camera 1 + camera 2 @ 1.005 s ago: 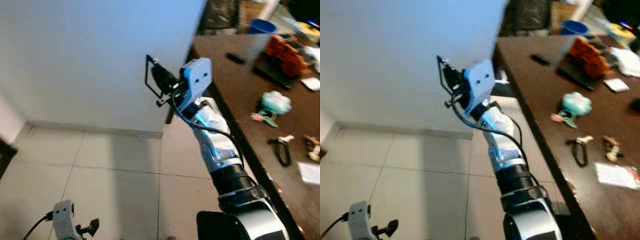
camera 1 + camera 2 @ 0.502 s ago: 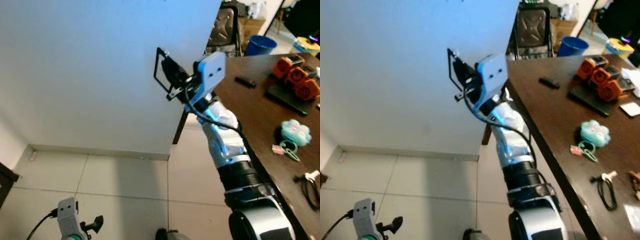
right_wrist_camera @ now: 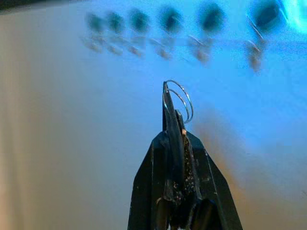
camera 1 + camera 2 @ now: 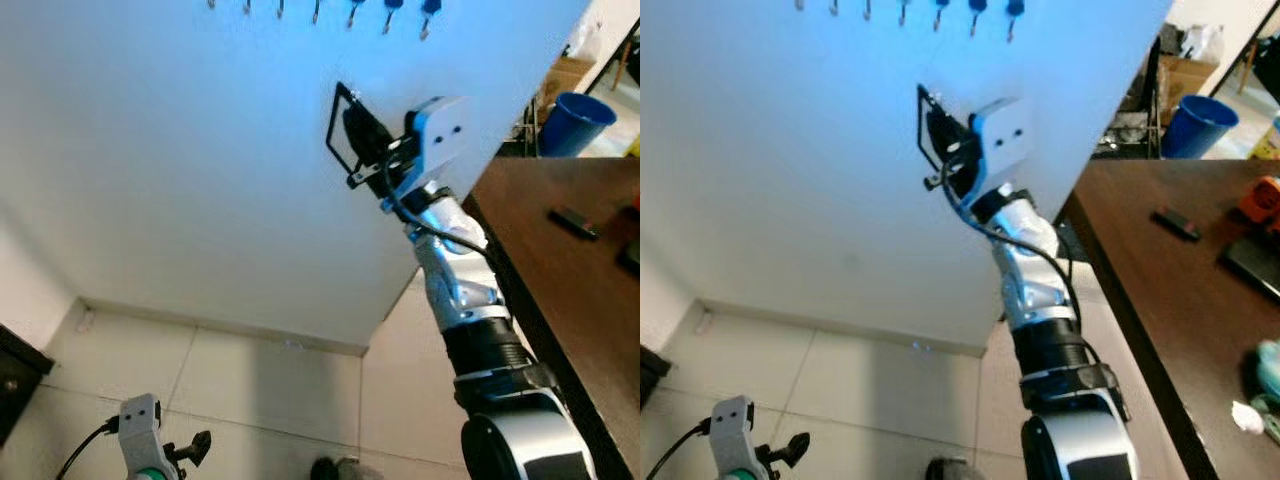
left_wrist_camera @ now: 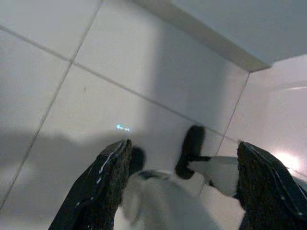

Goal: Hang keys on a hook

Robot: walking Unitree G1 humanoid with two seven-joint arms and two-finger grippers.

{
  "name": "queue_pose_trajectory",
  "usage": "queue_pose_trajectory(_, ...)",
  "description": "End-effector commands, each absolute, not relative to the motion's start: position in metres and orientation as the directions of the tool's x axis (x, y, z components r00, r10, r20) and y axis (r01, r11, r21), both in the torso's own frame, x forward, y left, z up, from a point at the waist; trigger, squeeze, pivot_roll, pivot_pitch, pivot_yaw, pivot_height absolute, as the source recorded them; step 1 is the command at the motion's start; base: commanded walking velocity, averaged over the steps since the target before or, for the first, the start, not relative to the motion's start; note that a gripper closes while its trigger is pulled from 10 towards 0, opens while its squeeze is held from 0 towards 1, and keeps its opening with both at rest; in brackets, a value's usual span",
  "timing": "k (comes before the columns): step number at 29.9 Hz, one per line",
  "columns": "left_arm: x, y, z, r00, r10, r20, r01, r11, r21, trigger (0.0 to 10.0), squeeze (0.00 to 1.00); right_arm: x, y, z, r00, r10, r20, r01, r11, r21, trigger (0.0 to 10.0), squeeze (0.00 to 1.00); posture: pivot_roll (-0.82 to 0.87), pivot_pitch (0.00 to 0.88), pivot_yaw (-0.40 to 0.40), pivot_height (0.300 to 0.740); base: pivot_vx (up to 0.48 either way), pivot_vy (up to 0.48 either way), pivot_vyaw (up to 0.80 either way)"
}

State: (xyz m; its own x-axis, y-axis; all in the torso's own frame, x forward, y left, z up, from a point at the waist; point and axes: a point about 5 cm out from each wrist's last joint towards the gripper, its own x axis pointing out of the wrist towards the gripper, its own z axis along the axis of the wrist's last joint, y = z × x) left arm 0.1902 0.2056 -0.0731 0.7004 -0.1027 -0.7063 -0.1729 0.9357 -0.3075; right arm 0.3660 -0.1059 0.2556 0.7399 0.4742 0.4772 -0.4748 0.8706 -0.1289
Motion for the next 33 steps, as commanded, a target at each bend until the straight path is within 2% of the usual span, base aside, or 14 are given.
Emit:
queue_pose_trajectory(1, 0.182, 0.203, -0.078, 0.677, -0.118, -0.726, -0.175, 0.933, -0.314, 10.0, 0.0, 0.367, -0.111, 0.26, 0.741, 0.454, 0.494, -0.473, 0.876, -0.096, 10.0, 0.0, 0.07, 0.069, -0.003, 0.74, 0.48, 0.0, 0.0)
queue_pose_trajectory(5, 0.182, 0.205, -0.078, 0.685, -0.105, -0.721, -0.211, 0.918, -0.334, 10.0, 0.0, 0.369, -0.12, 0.256, 0.78, 0.402, 0.48, -0.438, 0.898, -0.04, 10.0, 0.0, 0.07, 0.073, -0.004, 0.74, 0.09, 0.0, 0.0)
queue_pose_trajectory(12, 0.173, 0.203, -0.081, 0.669, -0.154, -0.727, -0.173, 0.919, -0.354, 10.0, 0.0, 0.367, -0.123, 0.245, 0.794, 0.414, 0.444, -0.454, 0.891, -0.019, 10.0, 0.0, 0.07, 0.083, -0.001, 0.74, 0.0, 0.0, 0.0)
queue_pose_trajectory(20, 0.165, 0.201, -0.085, 0.659, -0.178, -0.731, -0.166, 0.913, -0.372, 10.0, 0.0, 0.357, -0.123, 0.243, 0.732, 0.509, 0.453, -0.562, 0.827, -0.019, 10.0, 0.0, 0.07, 0.094, 0.003, 0.74, 0.0, -0.466, 0.0)
queue_pose_trajectory(27, 0.166, 0.197, -0.084, 0.672, -0.193, -0.715, -0.175, 0.897, -0.406, 10.0, 0.0, 0.342, -0.128, 0.252, 0.626, 0.588, 0.513, -0.667, 0.744, -0.038, 10.0, 0.0, 0.06, 0.098, 0.007, 0.74, 0.0, 0.0, 0.0)
queue_pose_trajectory(33, 0.167, 0.193, -0.083, 0.678, -0.226, -0.7, -0.151, 0.889, -0.433, 10.0, 0.0, 0.343, -0.139, 0.268, 0.642, 0.528, 0.556, -0.615, 0.788, -0.038, 10.0, 0.0, 0.06, 0.097, 0.01, 0.74, 0.0, 0.0, 0.0)
